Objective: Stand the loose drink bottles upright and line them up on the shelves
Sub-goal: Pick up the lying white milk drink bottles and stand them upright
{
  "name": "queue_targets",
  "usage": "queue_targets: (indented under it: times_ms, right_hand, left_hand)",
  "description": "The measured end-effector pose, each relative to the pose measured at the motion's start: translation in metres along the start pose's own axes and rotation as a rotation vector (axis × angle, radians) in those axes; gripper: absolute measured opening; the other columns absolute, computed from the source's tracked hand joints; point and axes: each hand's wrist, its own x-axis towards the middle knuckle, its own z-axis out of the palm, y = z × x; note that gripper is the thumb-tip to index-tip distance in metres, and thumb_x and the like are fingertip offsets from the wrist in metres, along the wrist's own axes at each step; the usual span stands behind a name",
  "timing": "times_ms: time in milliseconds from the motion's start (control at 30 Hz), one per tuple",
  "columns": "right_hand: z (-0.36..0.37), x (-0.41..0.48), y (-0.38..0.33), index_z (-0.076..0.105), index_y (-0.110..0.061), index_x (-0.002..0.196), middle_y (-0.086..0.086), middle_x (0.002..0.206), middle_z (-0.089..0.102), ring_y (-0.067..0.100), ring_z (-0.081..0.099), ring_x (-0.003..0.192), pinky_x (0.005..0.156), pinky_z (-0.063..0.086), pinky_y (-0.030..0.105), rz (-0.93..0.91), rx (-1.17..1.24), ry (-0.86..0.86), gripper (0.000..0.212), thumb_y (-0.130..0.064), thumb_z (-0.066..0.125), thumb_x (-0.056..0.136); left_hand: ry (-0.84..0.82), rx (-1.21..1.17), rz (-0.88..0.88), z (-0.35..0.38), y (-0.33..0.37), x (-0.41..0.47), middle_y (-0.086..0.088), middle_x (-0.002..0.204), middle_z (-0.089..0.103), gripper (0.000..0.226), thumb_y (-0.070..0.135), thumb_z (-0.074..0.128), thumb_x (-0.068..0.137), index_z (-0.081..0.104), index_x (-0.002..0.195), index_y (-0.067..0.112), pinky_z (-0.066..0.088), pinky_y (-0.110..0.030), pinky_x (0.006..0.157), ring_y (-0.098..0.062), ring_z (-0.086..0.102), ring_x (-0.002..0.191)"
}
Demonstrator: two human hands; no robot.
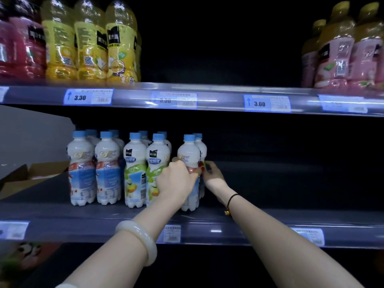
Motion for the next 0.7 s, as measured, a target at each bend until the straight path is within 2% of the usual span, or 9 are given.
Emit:
queue_targets:
  times_ms: [100,167,300,433,567,700]
  right_hand:
    - [0.002,-0.002,0.0,0.05,-0.013,0.131,0.012,0.128,0.059,0.027,0.058,0.111,0.089,0.047,0.033,-0.011,0.013,-0.026,0.033,-0.023,0.039,0.102]
    - [0.004,-0.004,0.001,0.046,-0.015,0.136,0.013,0.132,0.058,0.024,0.057,0.106,0.079,0.048,0.029,-0.014,0.042,-0.055,0.036,-0.02,0.039,0.101]
    - [0.005,-0.011,0.001,0.038,-0.02,0.143,0.005,0.132,0.055,0.017,0.054,0.111,0.082,0.043,0.023,-0.005,0.1,-0.131,0.041,-0.018,0.036,0.102]
    - [0.008,-0.008,0.002,0.036,-0.024,0.145,0.008,0.138,0.053,0.017,0.053,0.109,0.08,0.043,0.022,-0.004,0.092,-0.175,0.043,-0.018,0.032,0.103]
    - [0.006,-0.009,0.002,0.04,-0.015,0.143,0.009,0.139,0.051,0.021,0.049,0.125,0.092,0.039,0.022,-0.032,0.052,-0.171,0.041,-0.013,0.032,0.103]
    - [0.002,-0.009,0.002,0.048,-0.008,0.137,0.015,0.133,0.056,0.017,0.052,0.107,0.074,0.043,0.015,-0.071,0.028,-0.124,0.04,-0.004,0.034,0.1]
  left_hand:
    - [-0.011,-0.049,0.008,0.001,0.001,0.0,-0.014,0.105,0.064,0.045,0.045,0.058,0.084,0.058,0.103,0.004,0.046,-0.036,0.069,-0.036,0.061,0.099]
    - [0.012,-0.078,0.008,0.002,0.001,-0.002,-0.015,0.104,0.064,0.048,0.043,0.059,0.085,0.055,0.108,0.001,0.05,-0.039,0.072,-0.037,0.062,0.098]
    - [0.061,-0.07,0.013,-0.001,0.0,-0.008,-0.016,0.11,0.064,0.062,0.039,0.058,0.089,0.033,0.126,-0.004,0.047,-0.039,0.075,-0.037,0.06,0.106]
    - [0.034,0.0,0.044,-0.001,0.0,-0.009,-0.016,0.111,0.063,0.044,0.039,0.055,0.091,0.045,0.113,0.002,0.046,-0.038,0.073,-0.036,0.06,0.105]
    - [0.015,0.047,0.059,-0.001,0.001,-0.009,-0.015,0.109,0.063,0.042,0.041,0.052,0.091,0.05,0.111,0.003,0.047,-0.037,0.072,-0.036,0.061,0.103]
    - [-0.022,0.089,0.057,-0.004,-0.001,-0.011,-0.014,0.11,0.062,0.045,0.047,0.047,0.093,0.058,0.108,0.006,0.047,-0.038,0.074,-0.035,0.061,0.103]
